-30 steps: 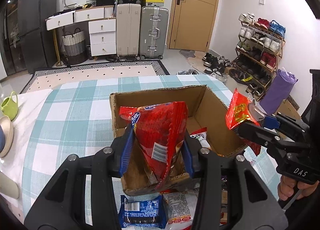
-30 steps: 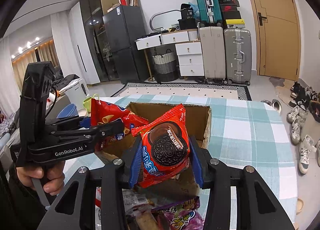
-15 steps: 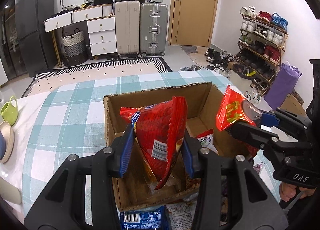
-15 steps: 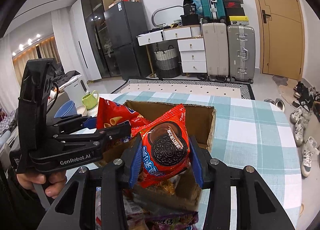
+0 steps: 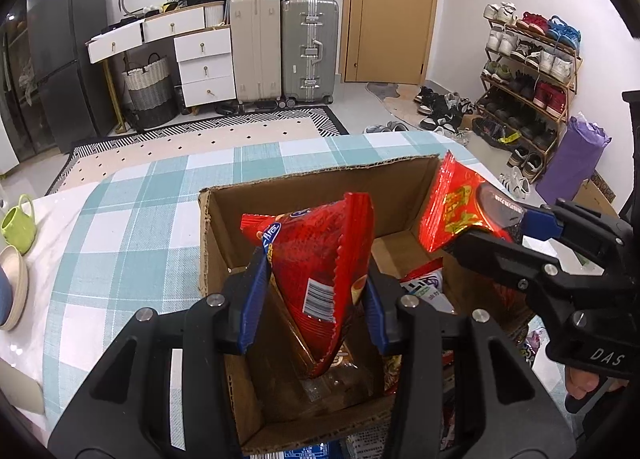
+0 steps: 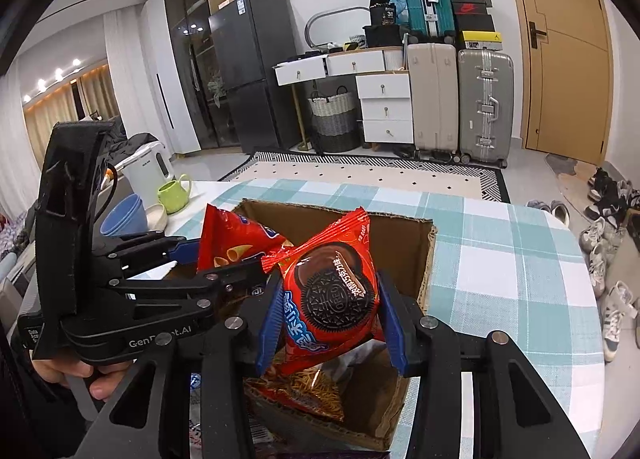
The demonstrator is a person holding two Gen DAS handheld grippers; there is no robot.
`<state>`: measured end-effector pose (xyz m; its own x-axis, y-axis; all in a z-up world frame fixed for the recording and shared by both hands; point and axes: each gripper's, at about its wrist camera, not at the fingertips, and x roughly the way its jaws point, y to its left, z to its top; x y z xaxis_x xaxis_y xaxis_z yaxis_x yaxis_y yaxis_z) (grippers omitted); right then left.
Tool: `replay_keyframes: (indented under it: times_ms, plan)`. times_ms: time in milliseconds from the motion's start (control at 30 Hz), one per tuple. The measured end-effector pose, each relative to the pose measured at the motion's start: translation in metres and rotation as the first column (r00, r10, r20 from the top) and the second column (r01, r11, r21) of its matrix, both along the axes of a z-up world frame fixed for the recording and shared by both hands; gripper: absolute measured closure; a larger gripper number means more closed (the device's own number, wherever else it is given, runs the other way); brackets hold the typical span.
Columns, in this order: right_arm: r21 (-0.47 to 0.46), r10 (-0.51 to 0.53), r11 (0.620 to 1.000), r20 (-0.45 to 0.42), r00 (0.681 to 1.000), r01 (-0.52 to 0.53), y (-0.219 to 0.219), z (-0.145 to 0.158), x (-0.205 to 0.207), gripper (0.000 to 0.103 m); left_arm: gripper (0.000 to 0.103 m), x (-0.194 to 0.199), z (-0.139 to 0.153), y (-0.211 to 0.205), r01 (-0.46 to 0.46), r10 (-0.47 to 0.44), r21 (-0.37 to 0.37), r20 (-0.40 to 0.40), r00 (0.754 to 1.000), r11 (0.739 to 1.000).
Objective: Organize snacks
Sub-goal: 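Open both grippers to drop the chip bag and Oreo pack into the box, then move both open grippers back toward the remaining snacks on the table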
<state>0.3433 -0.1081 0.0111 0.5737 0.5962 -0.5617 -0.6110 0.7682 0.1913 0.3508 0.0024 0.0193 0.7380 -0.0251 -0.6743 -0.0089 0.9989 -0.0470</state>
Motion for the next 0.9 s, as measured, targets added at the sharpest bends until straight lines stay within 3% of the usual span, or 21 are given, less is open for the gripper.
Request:
replay_keyframes:
  times_ms: [133, 267, 300, 400, 467, 567, 600, 700, 900]
  plan:
    - [-0.014, 0.011, 1.0, 0.0, 1.0, -0.011, 0.002, -0.001, -0.001, 0.059, 0.062, 0.003, -0.004, 0.005, 0.014, -0.015, -0.035, -0.022, 1.0, 0.999]
    - [-0.009, 0.008, 1.0, 0.016, 1.0, -0.008, 0.001, 0.005, -0.007, 0.053, 0.062, 0.002, -0.003, 0.011, 0.011, -0.013, -0.059, -0.028, 1.0, 0.998]
    - [-0.005, -0.001, 1.0, 0.026, 1.0, 0.001, -0.001, 0.007, -0.009, 0.047, 0.062, 0.0, 0.0, 0.01, 0.013, -0.014, -0.053, -0.029, 0.999, 0.998]
    - [-0.001, -0.038, 0.999, 0.045, 0.998, 0.038, -0.008, 0.015, -0.017, 0.021, 0.046, -0.01, 0.009, 0.011, 0.02, -0.021, -0.044, -0.022, 1.0, 0.999]
    - [0.009, -0.057, 0.998, 0.042, 0.998, 0.056, -0.016, 0.019, -0.022, 0.013, 0.024, -0.021, 0.017, 0.012, 0.013, -0.013, -0.04, -0.002, 1.0, 0.999]
    - [0.023, -0.094, 0.995, 0.036, 0.995, 0.094, -0.031, 0.025, -0.034, 0.001, 0.02, -0.04, 0.029, 0.014, 0.014, -0.013, -0.047, 0.022, 1.0, 0.999]
    - [0.026, -0.109, 0.994, 0.035, 0.993, 0.108, -0.037, 0.026, -0.039, 0.001, 0.018, -0.045, 0.032, 0.015, 0.014, -0.012, -0.05, 0.023, 1.0, 0.999]
    - [0.032, -0.134, 0.991, 0.022, 0.991, 0.133, -0.051, 0.028, -0.053, 0.001, 0.0, -0.064, 0.041, 0.017, 0.001, 0.001, -0.054, 0.037, 0.999, 0.999]
    - [0.028, -0.177, 0.984, -0.021, 0.984, 0.177, -0.077, 0.024, -0.084, 0.001, 0.001, -0.105, 0.048, 0.016, -0.02, 0.023, -0.05, 0.049, 0.999, 0.999]
